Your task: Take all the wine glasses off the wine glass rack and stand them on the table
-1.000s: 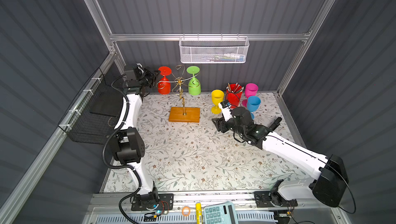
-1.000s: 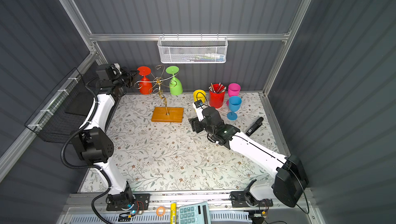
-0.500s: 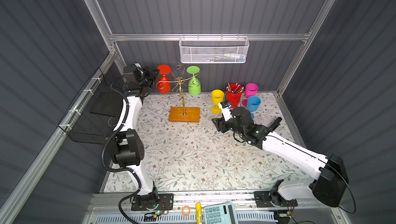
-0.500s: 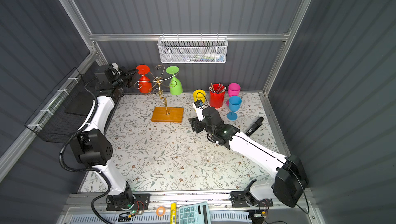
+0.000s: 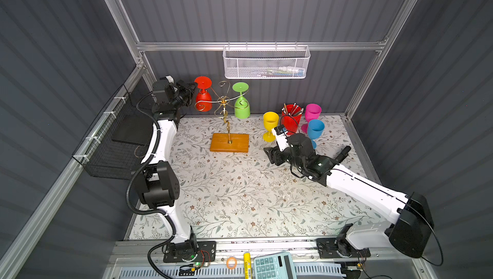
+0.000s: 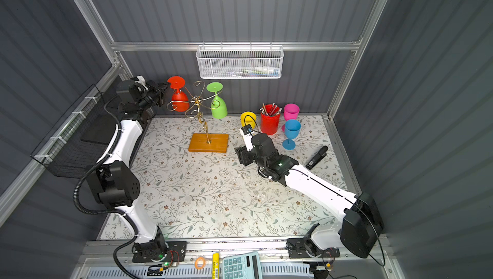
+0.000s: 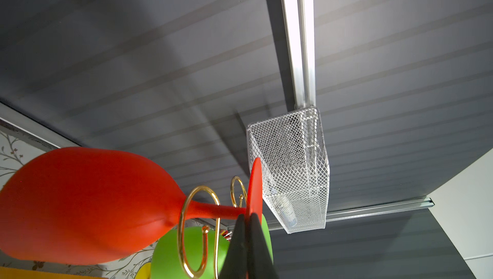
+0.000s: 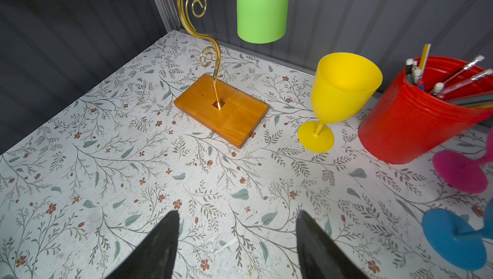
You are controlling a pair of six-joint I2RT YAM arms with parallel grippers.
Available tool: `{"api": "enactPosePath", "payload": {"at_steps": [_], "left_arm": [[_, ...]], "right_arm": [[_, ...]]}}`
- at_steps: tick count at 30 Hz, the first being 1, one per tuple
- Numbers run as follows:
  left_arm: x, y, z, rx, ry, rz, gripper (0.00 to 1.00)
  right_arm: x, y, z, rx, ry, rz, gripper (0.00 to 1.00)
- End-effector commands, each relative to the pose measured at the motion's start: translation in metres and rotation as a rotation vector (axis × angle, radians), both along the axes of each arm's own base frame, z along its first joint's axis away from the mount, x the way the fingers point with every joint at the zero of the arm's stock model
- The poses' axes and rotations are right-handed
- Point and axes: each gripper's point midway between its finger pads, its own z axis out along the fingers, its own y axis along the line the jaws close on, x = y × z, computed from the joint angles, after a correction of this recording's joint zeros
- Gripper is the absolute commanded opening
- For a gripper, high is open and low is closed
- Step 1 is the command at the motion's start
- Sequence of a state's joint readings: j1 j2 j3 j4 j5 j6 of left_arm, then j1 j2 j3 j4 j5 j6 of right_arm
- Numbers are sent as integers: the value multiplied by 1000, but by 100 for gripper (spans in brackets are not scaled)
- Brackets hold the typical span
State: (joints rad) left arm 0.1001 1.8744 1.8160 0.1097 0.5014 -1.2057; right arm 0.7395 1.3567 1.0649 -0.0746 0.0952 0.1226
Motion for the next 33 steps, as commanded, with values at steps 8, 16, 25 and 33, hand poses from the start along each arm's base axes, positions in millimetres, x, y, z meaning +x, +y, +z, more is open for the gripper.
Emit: {"api": "enactPosePath", "payload": {"at_steps": [8,16,25,33], "left_arm": [[6,-16,15,9,-54,-79,0],[3,-31,10,17,-45,-127,0],[-12,-37,9,25,-45,-137,0],[-26,-34,6,56,-19,-119,0]], "right_arm": [[-1,-1,9,5,-33,0,70],[-2,-1,9,4,-30,-1,70],[-3,1,10,6,-30,7,70],[-4,2,11,7,-31,11,70]]}}
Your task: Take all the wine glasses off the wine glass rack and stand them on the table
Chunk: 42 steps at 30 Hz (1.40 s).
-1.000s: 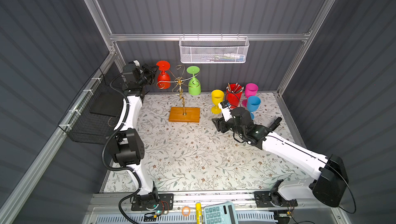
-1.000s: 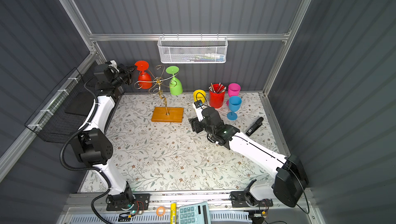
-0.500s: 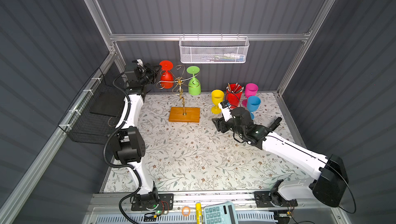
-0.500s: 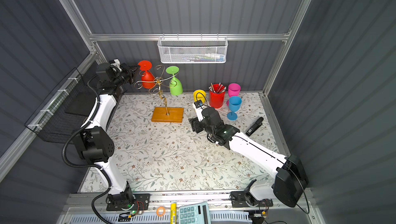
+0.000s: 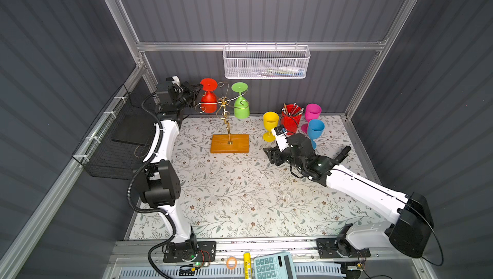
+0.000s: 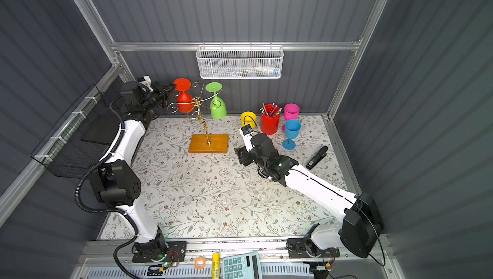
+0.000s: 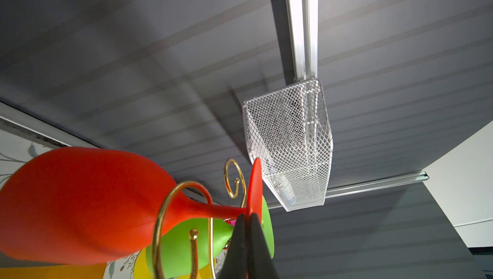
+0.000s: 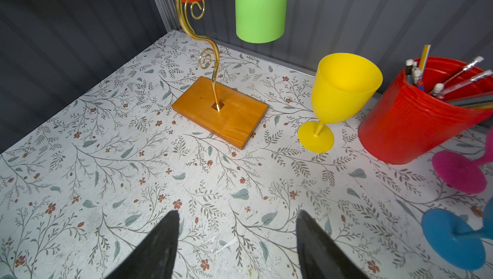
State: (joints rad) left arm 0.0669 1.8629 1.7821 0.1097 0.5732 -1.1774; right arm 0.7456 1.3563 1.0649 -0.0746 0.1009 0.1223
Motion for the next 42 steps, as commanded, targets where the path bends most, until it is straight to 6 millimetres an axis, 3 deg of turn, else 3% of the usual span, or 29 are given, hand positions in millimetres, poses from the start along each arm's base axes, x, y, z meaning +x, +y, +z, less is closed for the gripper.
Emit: {"api": "enactPosePath", "payload": {"at_steps": [1,42], "left_arm": [[-17,-4,15,39,-29,-9,0],[-46,12,19,191,20,61,0]], "right_arm": [[-3,1,11,11,-30,10,70],[-10,4,12,8,-36,16,70]]}}
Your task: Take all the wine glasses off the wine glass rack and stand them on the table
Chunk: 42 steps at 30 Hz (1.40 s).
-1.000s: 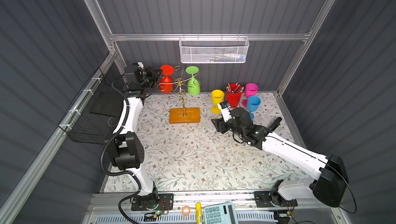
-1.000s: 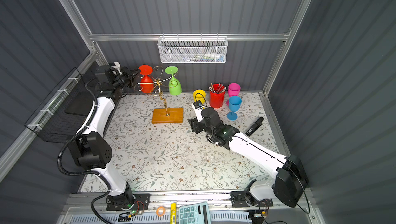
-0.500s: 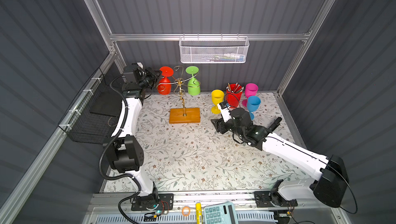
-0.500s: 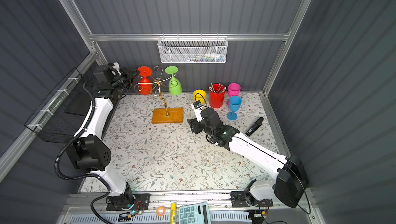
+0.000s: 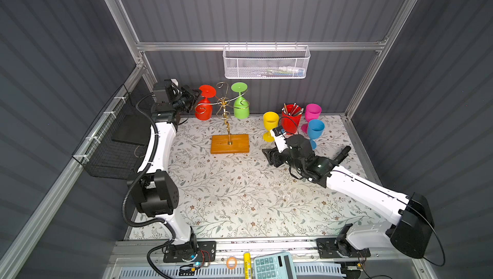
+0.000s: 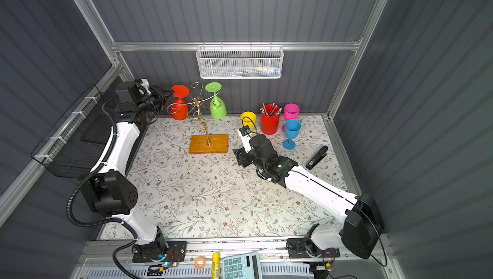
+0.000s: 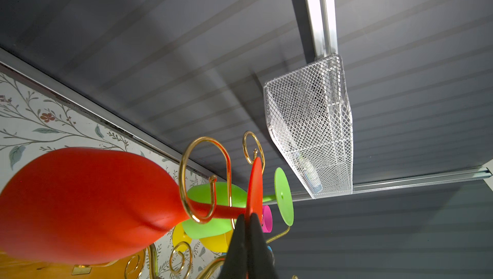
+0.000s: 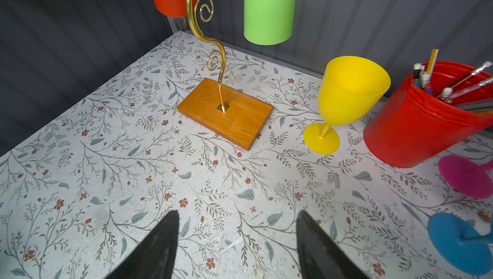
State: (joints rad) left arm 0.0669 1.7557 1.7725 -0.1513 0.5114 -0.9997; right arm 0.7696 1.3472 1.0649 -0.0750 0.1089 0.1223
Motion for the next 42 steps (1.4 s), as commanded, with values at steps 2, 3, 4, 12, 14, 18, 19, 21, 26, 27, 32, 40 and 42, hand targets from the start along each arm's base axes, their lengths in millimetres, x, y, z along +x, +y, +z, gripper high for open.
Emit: {"api": "enactPosePath", "payload": {"at_steps": [2,3,4,12,14,18,19,21,26,27,32,40,42], "left_arm": [[-16,7,24,56,-51,23,0],[-17,8,25,63,-54,26,0],[-17,10,26,71,-53,33,0],[-23,15,27,104,-44,60,0],[-24,17,27,110,-42,66,0],[-26,20,29,123,-41,83,0],[-27,21,29,127,-41,86,0],[-27,22,30,135,-41,94,0],[-30,27,36,166,-48,118,0],[-31,28,37,174,-47,127,0],[-37,32,44,205,-57,149,0],[-38,32,63,211,-106,152,0],[-39,32,70,220,-121,151,0]], "right_arm": [[-3,-2,8,3,-27,-1,70],[-4,-2,9,4,-28,-1,70],[-4,-1,10,6,-29,1,70],[-4,0,9,3,-29,3,70],[-4,1,9,4,-30,6,70],[-4,1,9,3,-28,6,70],[-5,2,10,4,-29,7,70],[-4,1,10,4,-29,6,70],[-4,1,10,2,-32,5,70],[-4,2,10,1,-32,5,70],[-4,3,10,0,-32,6,70],[-5,4,12,1,-35,10,70],[-5,3,12,-1,-35,7,70]]}}
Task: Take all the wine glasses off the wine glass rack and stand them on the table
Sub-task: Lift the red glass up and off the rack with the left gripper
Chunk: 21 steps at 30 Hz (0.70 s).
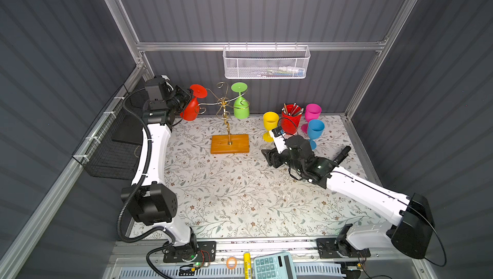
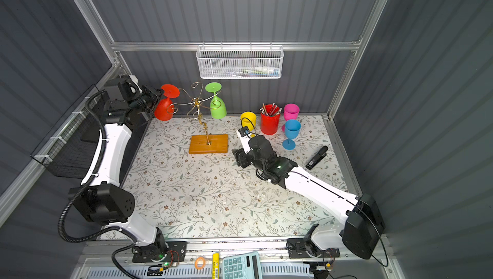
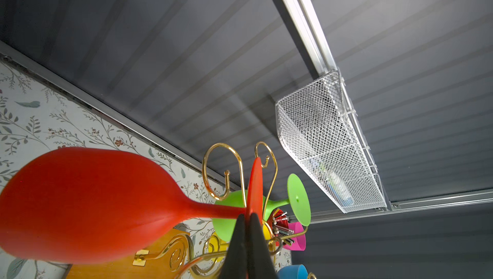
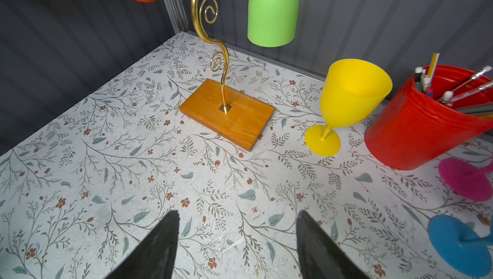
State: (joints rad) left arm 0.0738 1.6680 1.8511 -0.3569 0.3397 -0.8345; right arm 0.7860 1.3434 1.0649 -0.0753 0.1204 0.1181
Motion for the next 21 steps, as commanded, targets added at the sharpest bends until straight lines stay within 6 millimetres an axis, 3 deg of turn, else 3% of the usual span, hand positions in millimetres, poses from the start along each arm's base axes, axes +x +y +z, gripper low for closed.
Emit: {"api": "enactPosePath", "payload": {"at_steps": [1,11,21], "left_arm": [[-13,4,43,50,-101,2,0],[-24,11,79,136,-188,39,0],[-50,-29,133,219,-389,-107,0]], "right_arm": [[-1,-1,11,2,-30,-2,70],[-2,-1,15,22,-27,-3,70],[0,-10,21,42,-21,-59,70]]}}
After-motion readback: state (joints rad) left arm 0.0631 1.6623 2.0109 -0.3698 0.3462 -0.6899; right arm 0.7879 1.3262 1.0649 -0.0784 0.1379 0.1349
